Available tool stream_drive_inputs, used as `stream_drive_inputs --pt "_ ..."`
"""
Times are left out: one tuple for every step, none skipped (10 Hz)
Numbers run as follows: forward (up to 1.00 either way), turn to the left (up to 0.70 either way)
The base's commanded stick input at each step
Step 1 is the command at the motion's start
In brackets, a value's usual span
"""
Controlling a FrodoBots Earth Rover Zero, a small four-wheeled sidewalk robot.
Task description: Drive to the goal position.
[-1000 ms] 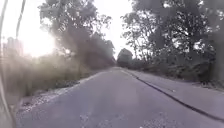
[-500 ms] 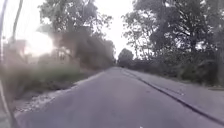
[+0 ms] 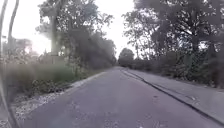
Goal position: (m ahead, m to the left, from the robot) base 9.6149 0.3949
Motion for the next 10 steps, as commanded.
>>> stream_drive_inputs --pt "0.7 0.01" --pt "0.7 0.01" --pt "0.7 0.01" --pt "0.7 0.01" --pt "0.7 0.01" --pt "0.7 0.01" --pt "0.7 0.01" --pt "0.7 0.01" --pt "0.7 0.01" --pt "0.7 0.01"
